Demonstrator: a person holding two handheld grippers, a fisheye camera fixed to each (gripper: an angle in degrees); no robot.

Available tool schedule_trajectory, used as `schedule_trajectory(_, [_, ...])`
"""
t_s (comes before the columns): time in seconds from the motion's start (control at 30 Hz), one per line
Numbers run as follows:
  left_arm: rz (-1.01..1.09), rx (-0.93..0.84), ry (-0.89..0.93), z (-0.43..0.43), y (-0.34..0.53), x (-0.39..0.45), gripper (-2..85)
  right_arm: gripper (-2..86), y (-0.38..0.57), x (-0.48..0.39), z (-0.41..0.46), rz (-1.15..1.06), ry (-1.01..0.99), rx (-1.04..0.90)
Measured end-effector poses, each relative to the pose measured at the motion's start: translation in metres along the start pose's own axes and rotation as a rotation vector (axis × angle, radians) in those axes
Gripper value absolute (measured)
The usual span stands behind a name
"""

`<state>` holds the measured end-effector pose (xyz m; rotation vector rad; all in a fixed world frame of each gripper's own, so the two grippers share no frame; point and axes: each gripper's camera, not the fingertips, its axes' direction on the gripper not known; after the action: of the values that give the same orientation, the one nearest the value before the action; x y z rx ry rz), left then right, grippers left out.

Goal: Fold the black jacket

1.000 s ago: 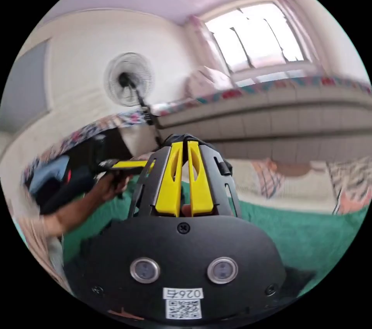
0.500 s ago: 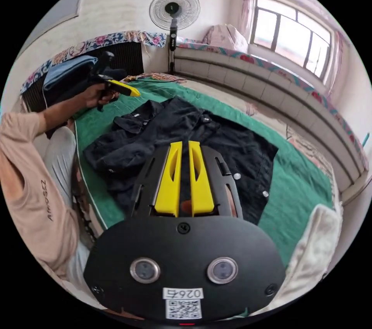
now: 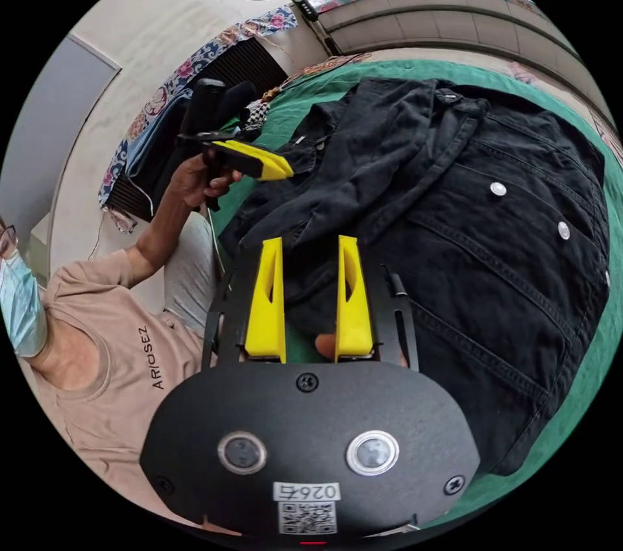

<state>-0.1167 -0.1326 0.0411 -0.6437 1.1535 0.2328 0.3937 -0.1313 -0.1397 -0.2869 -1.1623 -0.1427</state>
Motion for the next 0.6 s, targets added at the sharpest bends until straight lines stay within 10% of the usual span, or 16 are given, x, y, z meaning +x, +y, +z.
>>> schedule_trajectory(0.23, [0.043,-0.137,-0.214,-0.002,-0.009,0.015,5.3,14.8,-0.019,-0.025,0.012,-0.101,-0.051,-0.07])
schedule_trajectory(0.6, [0.057,-0.23,0.309,0.086,-0.05,-0.006,17.8,6.6,-0.03,-0.062,0.028,-0.329,0.193,-0.008])
